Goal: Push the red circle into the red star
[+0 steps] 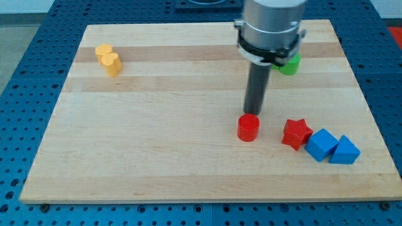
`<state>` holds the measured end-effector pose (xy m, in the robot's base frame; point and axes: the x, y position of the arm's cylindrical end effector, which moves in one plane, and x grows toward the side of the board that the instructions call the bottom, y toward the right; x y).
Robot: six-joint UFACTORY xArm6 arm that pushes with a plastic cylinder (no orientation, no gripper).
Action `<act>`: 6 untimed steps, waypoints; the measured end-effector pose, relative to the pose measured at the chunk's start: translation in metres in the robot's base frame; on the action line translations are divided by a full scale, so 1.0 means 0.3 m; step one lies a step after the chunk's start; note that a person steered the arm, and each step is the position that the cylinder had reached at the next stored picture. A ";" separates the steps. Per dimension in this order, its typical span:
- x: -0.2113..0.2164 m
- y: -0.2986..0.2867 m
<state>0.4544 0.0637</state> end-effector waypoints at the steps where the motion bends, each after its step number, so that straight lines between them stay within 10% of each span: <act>1: -0.056 -0.137; 6: 0.164 0.062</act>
